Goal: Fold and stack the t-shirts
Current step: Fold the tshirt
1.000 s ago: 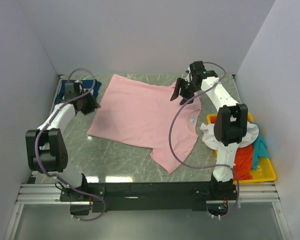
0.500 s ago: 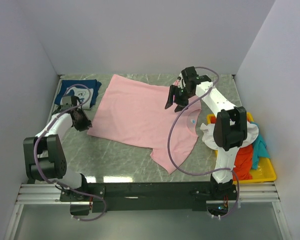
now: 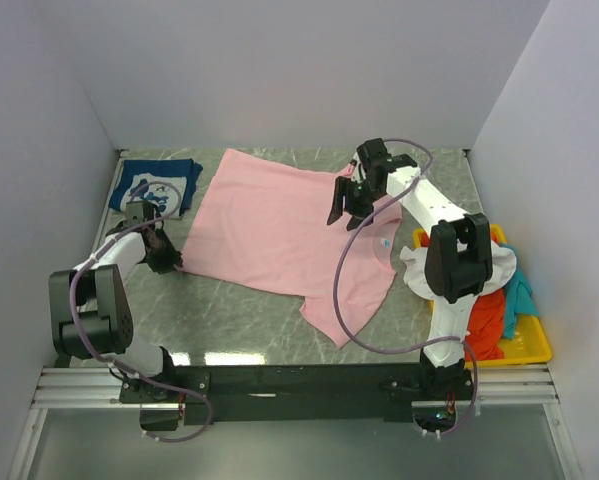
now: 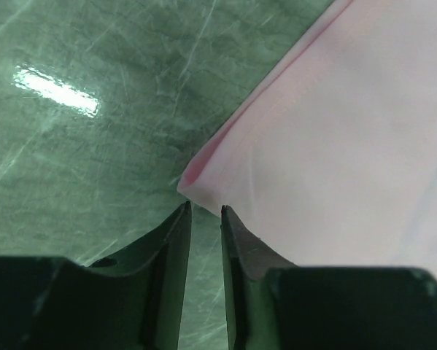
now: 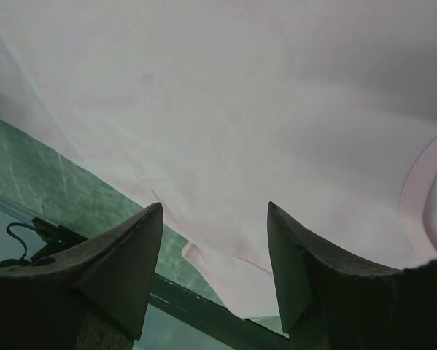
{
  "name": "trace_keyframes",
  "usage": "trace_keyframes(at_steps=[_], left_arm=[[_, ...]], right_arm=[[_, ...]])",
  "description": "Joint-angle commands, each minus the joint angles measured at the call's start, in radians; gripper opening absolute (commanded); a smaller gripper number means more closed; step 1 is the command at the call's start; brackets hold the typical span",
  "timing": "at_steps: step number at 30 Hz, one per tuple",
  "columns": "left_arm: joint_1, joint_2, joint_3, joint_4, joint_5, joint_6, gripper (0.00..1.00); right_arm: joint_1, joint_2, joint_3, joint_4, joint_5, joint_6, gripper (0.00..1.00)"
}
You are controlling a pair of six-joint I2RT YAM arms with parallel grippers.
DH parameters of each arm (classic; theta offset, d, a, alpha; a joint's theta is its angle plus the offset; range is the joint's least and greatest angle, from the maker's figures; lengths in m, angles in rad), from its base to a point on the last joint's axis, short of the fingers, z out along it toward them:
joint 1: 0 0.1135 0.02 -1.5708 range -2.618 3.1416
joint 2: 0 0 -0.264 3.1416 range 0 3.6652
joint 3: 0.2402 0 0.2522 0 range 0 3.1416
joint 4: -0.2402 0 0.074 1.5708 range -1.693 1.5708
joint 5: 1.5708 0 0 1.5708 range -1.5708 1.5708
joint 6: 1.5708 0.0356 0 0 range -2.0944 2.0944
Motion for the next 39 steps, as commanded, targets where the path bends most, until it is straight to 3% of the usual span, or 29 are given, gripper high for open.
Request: trace_keyframes(at_steps=[1,19,22,26,32,39], left_arm=[[0.005,0.033,0.027,0.035,0.021,-0.003,0.29],[0.007,0.071,-0.006,0.071,0.004,0.004,0.33],[0.005,0.082,-0.019,0.081,0.006,0.011,0.3],[0.005,0.099,-0.025,0.087,0.02,0.026,0.17],[0.008,0.108,0.004,0.077,0.055,0.038,0.02],[0.008,0.128,0.037,0.055,0.086,0.057,0.0]], right_arm=[[0.013,-0.086,-0.016,-0.001,0.005,-0.013,0.66],[0.018,-0.149,-0.103,0.014,0.01,-0.005,0.66],[0.029,-0.161,-0.119,0.01,0.019,-0.002,0.65],[0.059,-0.201,-0.162,0.008,0.047,0.001,0.66],[0.14,-0.328,-0.37,0.017,0.12,0.013,0.65],[0.248,-0.505,-0.628,0.033,0.171,0.123,0.62]])
